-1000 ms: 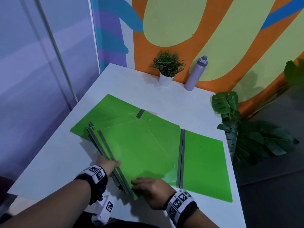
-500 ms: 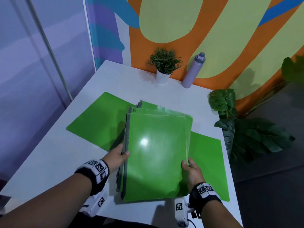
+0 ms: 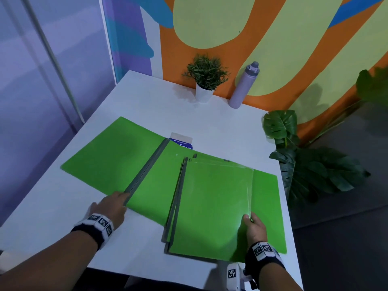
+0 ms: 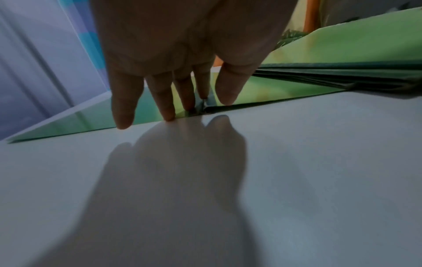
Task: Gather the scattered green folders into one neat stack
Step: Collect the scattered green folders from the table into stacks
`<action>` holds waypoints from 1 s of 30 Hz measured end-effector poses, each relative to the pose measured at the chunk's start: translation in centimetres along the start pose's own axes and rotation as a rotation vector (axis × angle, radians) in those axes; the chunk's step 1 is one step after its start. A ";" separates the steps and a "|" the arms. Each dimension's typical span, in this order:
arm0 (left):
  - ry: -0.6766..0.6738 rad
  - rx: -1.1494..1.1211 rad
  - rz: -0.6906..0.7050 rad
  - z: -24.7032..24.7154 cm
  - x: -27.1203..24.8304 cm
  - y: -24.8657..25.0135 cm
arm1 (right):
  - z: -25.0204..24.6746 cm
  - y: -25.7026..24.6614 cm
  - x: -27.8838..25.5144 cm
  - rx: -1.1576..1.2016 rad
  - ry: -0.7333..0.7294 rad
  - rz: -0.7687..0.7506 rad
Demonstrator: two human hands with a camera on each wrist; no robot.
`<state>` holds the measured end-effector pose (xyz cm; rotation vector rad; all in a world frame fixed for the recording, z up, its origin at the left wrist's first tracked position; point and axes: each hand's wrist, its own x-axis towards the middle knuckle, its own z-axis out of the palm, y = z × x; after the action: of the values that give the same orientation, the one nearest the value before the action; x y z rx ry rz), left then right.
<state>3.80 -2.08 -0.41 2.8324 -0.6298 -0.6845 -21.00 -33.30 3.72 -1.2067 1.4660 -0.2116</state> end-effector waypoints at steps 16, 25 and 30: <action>0.258 -0.220 -0.274 -4.6 -1.4 2.6 | 2.6 0.4 -1.8 -0.273 -0.086 -0.043; 0.704 -0.513 -0.016 -15.0 -4.4 5.9 | 1.0 0.5 -0.7 -0.275 -0.022 -0.064; 0.547 -0.908 -0.198 -10.8 -2.7 4.5 | 1.7 0.7 -1.1 -0.252 -0.058 -0.030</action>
<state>5.06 -4.40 11.31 2.0638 0.0678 -0.1161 -20.23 -31.36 3.43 -1.4257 1.4551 -0.0114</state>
